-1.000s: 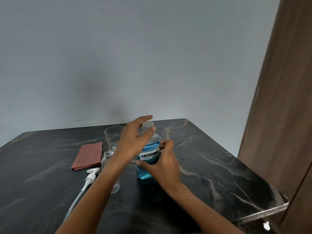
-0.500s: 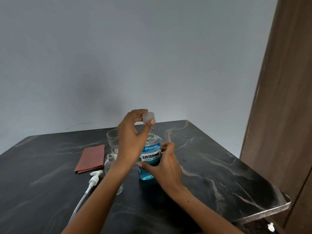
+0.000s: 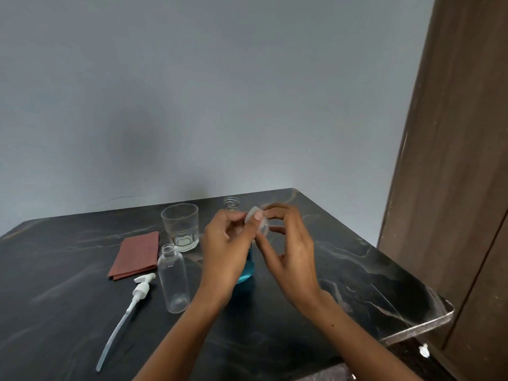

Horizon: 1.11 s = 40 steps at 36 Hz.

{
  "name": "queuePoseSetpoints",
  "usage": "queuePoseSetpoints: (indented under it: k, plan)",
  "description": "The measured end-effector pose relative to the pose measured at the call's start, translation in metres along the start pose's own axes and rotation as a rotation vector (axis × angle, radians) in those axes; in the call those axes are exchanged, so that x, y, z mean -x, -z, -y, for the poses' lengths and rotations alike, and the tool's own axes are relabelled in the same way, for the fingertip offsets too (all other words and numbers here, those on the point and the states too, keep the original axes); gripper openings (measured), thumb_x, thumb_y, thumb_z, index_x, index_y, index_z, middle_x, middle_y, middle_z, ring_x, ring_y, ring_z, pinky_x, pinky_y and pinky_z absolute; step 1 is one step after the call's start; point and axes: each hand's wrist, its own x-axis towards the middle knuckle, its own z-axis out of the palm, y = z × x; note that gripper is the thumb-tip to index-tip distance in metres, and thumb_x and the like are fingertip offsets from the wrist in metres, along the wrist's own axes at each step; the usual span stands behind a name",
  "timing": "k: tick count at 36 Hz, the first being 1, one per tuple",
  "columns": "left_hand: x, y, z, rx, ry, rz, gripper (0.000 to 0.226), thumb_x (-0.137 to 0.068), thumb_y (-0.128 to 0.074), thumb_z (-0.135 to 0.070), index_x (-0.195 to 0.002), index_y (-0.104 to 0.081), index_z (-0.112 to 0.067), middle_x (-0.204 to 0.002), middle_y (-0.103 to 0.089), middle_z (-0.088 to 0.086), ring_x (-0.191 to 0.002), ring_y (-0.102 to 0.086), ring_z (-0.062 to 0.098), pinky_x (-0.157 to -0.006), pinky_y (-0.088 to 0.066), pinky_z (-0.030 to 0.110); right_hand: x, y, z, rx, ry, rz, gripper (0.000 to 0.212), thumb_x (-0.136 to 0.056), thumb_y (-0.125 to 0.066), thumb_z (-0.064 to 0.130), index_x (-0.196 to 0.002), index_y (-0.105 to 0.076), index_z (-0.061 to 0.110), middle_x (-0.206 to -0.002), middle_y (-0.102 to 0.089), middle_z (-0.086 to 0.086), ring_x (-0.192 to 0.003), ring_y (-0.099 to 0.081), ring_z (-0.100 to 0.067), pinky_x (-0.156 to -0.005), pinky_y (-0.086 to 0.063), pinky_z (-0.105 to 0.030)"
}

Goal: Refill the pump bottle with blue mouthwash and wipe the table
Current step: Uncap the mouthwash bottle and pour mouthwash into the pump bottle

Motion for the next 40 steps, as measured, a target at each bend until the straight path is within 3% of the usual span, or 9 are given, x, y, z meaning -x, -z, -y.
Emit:
queuePoseSetpoints:
  k: [7, 17, 23, 25, 27, 30, 34, 36, 40]
  plan:
    - [0.015, 0.004, 0.011, -0.153, -0.074, 0.086, 0.025, -0.087, -0.063, -0.023, -0.11, -0.058, -0.016, -0.096, -0.067, -0.009, -0.089, -0.062, -0.007, -0.076, -0.046, 0.006, 0.007, 0.027, -0.014, 0.197, -0.062, 0.223, 0.024, -0.084, -0.058, 0.03, -0.106, -0.058, 0.024, -0.106, -0.058, 0.009, -0.093, -0.056, -0.006, -0.072, -0.052, -0.027]
    - [0.028, 0.016, 0.02, -0.329, -0.232, 0.086, 0.016, -0.086, -0.064, -0.018, -0.101, -0.058, -0.021, -0.094, -0.068, -0.012, -0.091, -0.063, -0.005, -0.075, -0.046, 0.006, 0.03, 0.032, -0.035, 0.428, -0.132, 0.697, 0.038, -0.071, -0.061, 0.055, -0.1, -0.051, 0.033, -0.096, -0.062, 0.015, -0.082, -0.058, -0.004, -0.065, -0.044, -0.022]
    - [0.043, 0.036, 0.002, -0.485, -0.491, -0.053, 0.012, -0.086, -0.062, -0.019, -0.098, -0.059, -0.017, -0.097, -0.062, -0.006, -0.092, -0.06, 0.009, -0.081, -0.048, 0.024, 0.025, 0.022, -0.04, 0.301, -0.229, 0.507, 0.058, -0.063, -0.062, 0.075, -0.102, -0.049, 0.035, -0.1, -0.057, 0.022, -0.088, -0.057, 0.003, -0.072, -0.053, -0.025]
    - [0.047, 0.048, -0.001, -0.549, -0.548, -0.192, 0.026, -0.083, -0.064, -0.022, -0.106, -0.054, -0.015, -0.105, -0.055, -0.002, -0.101, -0.053, 0.014, -0.087, -0.045, 0.033, 0.02, 0.015, -0.041, 0.178, -0.307, 0.395, 0.063, -0.064, -0.068, 0.069, -0.111, -0.043, 0.034, -0.108, -0.055, 0.018, -0.097, -0.055, 0.002, -0.079, -0.054, -0.027]
    - [0.047, 0.061, -0.001, -0.558, -0.564, -0.306, 0.049, -0.076, -0.071, -0.025, -0.116, -0.047, -0.01, -0.117, -0.047, 0.005, -0.113, -0.042, 0.013, -0.099, -0.036, 0.023, 0.013, 0.007, -0.041, 0.039, -0.383, 0.363, 0.076, -0.062, -0.072, 0.063, -0.122, -0.035, 0.034, -0.122, -0.051, 0.014, -0.11, -0.052, 0.0, -0.09, -0.052, -0.032]
    - [0.044, 0.08, 0.007, -0.573, -0.444, -0.289, 0.082, -0.067, -0.081, -0.033, -0.131, -0.034, -0.011, -0.139, -0.032, 0.017, -0.128, -0.033, 0.02, -0.107, -0.025, 0.011, 0.005, -0.003, -0.041, -0.165, -0.432, 0.406, 0.088, -0.062, -0.071, 0.063, -0.132, -0.027, 0.033, -0.138, -0.041, 0.011, -0.124, -0.045, -0.002, -0.102, -0.044, -0.032]
    - [0.044, 0.102, 0.027, -0.598, -0.112, -0.047, 0.111, -0.061, -0.079, -0.031, -0.142, -0.004, -0.032, -0.152, -0.018, 0.011, -0.138, -0.028, 0.026, -0.113, -0.03, 0.045, -0.001, -0.013, -0.042, -0.392, -0.479, 0.495, 0.084, -0.067, -0.074, 0.05, -0.134, -0.024, 0.038, -0.141, -0.04, 0.007, -0.128, -0.044, -0.009, -0.104, -0.041, -0.028]
    - [0.044, 0.107, 0.033, -0.608, -0.013, 0.072, 0.119, -0.063, -0.082, -0.021, -0.137, 0.009, -0.043, -0.152, -0.022, 0.012, -0.136, -0.034, 0.03, -0.11, -0.031, 0.05, -0.004, -0.018, -0.043, -0.48, -0.511, 0.532, 0.077, -0.068, -0.074, 0.047, -0.13, -0.028, 0.039, -0.138, -0.047, 0.0, -0.126, -0.048, -0.016, -0.105, -0.043, -0.036]
    - [0.043, 0.111, 0.048, -0.648, 0.018, 0.168, 0.116, -0.072, -0.078, -0.008, -0.144, 0.013, -0.02, -0.139, -0.042, 0.002, -0.127, -0.047, 0.022, -0.105, -0.033, 0.027, -0.006, -0.027, -0.044, -0.577, -0.539, 0.531, 0.059, -0.071, -0.074, 0.036, -0.119, -0.039, 0.038, -0.128, -0.056, -0.01, -0.12, -0.055, -0.022, -0.1, -0.048, -0.045]
